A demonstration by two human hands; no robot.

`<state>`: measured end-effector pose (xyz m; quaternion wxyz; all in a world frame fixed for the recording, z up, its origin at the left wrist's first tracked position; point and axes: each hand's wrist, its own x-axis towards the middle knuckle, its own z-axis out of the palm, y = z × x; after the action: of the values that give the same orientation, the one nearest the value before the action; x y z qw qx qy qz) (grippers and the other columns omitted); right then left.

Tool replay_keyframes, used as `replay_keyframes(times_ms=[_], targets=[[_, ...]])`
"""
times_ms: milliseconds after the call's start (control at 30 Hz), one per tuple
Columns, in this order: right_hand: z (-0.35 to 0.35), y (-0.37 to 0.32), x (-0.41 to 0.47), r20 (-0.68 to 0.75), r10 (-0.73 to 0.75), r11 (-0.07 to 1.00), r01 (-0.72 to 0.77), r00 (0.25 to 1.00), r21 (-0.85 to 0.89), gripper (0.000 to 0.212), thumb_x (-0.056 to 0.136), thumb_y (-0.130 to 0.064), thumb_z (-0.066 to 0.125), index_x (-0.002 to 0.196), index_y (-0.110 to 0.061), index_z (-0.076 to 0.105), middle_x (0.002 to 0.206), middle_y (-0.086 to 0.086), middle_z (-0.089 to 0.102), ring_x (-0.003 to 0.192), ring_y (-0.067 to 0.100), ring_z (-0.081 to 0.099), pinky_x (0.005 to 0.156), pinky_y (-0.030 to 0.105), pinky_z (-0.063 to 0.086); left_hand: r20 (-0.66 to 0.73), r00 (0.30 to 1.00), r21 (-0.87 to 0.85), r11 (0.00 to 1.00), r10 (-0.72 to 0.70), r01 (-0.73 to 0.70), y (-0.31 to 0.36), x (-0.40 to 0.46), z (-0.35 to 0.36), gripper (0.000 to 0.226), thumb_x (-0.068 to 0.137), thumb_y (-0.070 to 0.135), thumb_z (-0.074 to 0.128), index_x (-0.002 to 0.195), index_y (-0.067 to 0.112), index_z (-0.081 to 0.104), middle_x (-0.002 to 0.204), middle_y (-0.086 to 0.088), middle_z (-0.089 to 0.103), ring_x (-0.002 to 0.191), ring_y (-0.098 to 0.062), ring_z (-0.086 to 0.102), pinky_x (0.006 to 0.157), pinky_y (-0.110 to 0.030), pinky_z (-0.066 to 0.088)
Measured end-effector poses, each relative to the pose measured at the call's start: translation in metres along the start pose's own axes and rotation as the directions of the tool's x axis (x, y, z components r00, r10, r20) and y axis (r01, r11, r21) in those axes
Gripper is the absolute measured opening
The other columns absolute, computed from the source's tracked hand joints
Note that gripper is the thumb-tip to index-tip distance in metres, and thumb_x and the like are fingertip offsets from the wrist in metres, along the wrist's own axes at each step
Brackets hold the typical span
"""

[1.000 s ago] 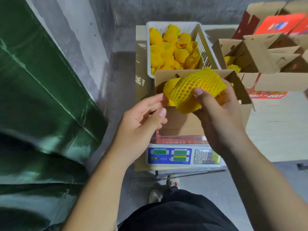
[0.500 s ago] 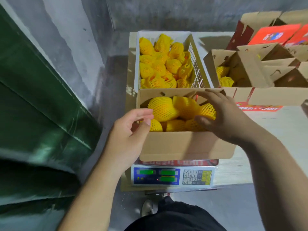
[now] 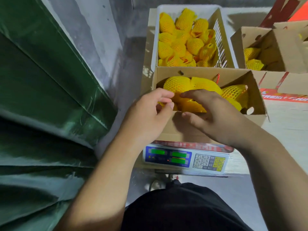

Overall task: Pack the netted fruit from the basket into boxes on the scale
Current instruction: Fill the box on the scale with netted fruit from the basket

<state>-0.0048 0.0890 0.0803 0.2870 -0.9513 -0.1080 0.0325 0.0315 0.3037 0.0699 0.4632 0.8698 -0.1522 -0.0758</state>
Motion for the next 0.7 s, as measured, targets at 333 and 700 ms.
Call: replay_keyframes(times_ms=[333,700], targets=[[-0.019,0.017,0.017,-0.064,-0.031,0.992,0.039,0.997,0.123,0.045,0.096,-0.03,0.069,0.139,-0.019,0.062,0.133,-0.001,0.066,0.121,0.014,0.059,0.097,0.022,0.042,-0.057,0.997,0.056,0.998,0.044,-0.041,0.007,0.021,0.012,0.025,0.103,0.036,0.06,0.126,0.041,0.068,0.114,0.028,0.07,0.105,0.005,0.064,0.087,-0.027,0.058],[-0.094,0.183,0.14,-0.173,0.187,0.982,-0.181,0.967,0.05,0.031,0.099,-0.026,0.063,0.13,-0.023,0.065,0.116,0.0,0.074,0.108,0.024,0.07,0.093,0.045,0.056,0.083,0.994,0.058,0.996,-0.073,0.069,0.028,0.173,0.02,0.023,0.104,0.037,0.061,0.126,0.04,0.068,0.118,0.023,0.071,0.108,0.005,0.065,0.094,-0.027,0.054]])
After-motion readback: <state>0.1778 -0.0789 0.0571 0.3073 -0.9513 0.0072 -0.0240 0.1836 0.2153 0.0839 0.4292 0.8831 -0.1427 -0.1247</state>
